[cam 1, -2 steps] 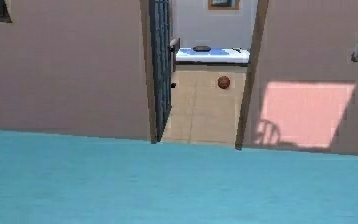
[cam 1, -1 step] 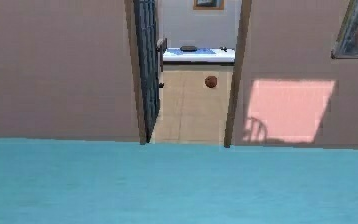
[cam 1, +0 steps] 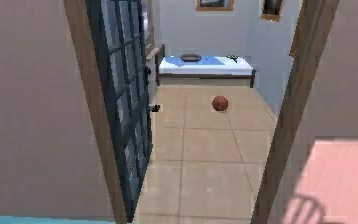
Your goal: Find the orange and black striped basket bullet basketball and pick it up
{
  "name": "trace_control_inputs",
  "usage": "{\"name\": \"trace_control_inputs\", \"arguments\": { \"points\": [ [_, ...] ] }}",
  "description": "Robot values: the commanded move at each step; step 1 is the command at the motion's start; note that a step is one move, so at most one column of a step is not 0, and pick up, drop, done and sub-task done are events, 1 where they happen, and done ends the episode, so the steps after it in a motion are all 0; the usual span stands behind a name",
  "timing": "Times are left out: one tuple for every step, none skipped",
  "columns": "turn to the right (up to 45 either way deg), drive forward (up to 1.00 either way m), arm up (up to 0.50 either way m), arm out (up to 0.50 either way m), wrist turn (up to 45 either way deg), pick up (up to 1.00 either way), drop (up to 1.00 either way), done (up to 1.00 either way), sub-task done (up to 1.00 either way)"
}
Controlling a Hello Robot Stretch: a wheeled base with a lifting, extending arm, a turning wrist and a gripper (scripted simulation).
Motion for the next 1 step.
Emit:
{"name": "trace_control_inputs", "arguments": {
  "points": [
    [0.0, 1.0, 0.0, 0.0, 0.0, 0.0, 0.0, 0.0, 0.0]
  ]
}}
